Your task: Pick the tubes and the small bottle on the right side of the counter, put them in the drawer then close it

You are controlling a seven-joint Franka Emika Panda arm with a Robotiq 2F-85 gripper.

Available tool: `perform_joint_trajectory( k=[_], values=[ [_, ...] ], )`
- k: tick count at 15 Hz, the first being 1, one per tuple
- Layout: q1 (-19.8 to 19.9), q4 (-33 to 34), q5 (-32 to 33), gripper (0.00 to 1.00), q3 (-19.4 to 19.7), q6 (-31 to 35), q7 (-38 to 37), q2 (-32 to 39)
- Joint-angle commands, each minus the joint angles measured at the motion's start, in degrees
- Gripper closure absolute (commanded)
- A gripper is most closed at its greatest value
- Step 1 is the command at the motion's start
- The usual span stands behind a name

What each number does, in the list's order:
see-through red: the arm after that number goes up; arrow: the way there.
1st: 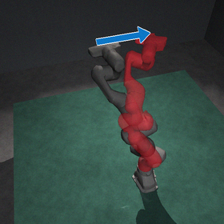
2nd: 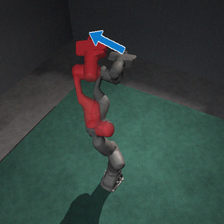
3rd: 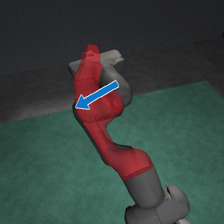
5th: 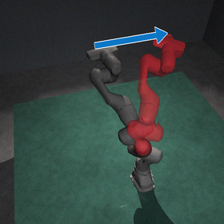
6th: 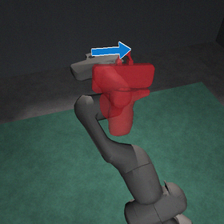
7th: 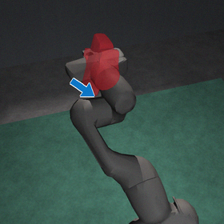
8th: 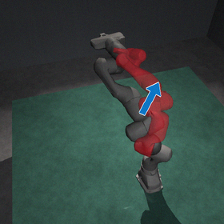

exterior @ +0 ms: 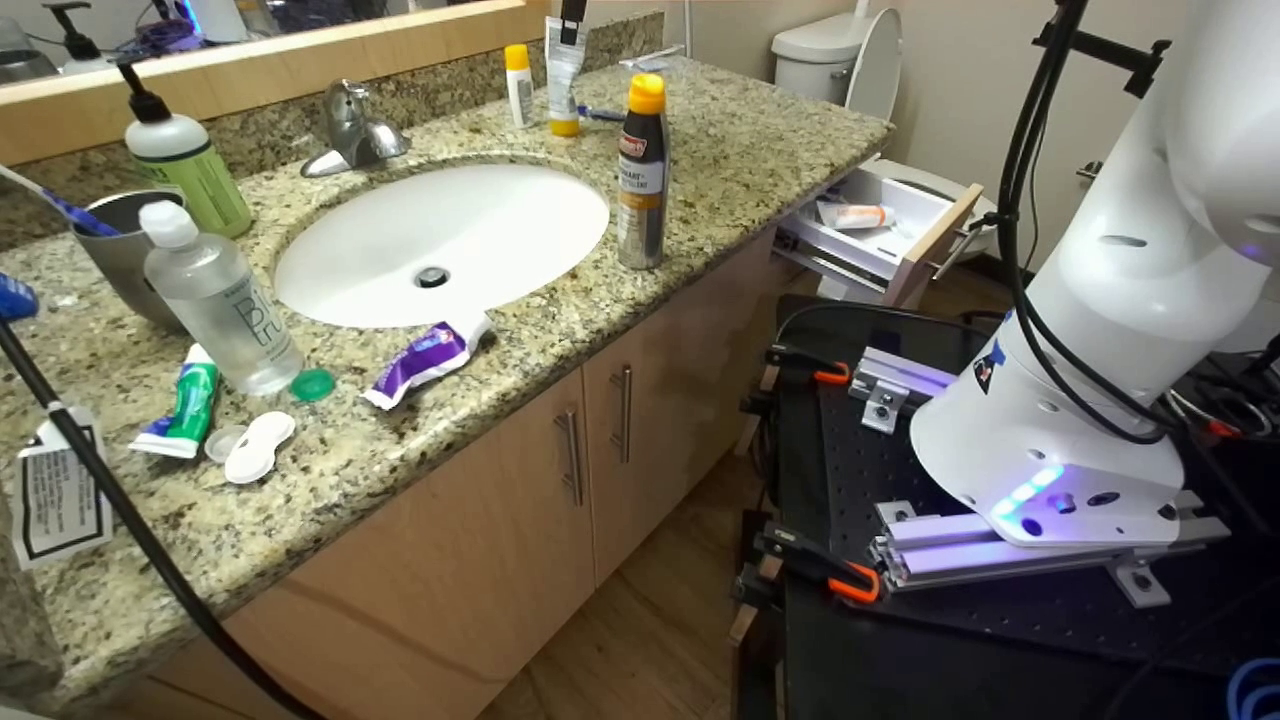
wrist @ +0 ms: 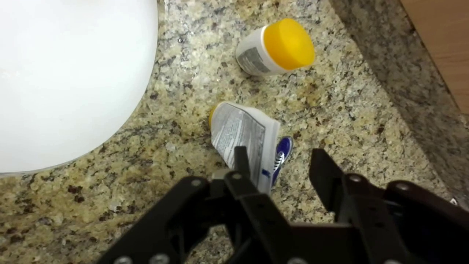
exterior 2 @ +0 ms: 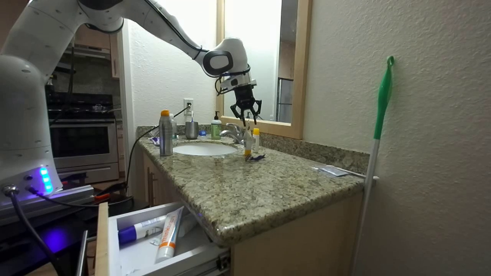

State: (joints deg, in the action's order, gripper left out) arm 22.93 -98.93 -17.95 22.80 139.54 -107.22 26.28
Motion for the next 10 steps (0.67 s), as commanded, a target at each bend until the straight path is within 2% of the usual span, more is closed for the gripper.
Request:
perform_joint_trajectory(
  k=[1,2,4,6,10],
  values=[
    [1.75,0.53,-2.09,0.81,-1.84,-0.55,2.37,0.07],
    [1.84,0.56,-2.35,0.90,-1.98,-0.59,2.79,0.06],
    [1.89,0.44,-1.94,1.00,-2.00,-1.50,3.65,-0.17],
    [1.79,0.78,0.95,1.00,-1.24,-5.58,6.50,-0.93],
    [0.73,0.19,14.41,1.00,4.06,-14.59,11.91,-5.52]
  ],
)
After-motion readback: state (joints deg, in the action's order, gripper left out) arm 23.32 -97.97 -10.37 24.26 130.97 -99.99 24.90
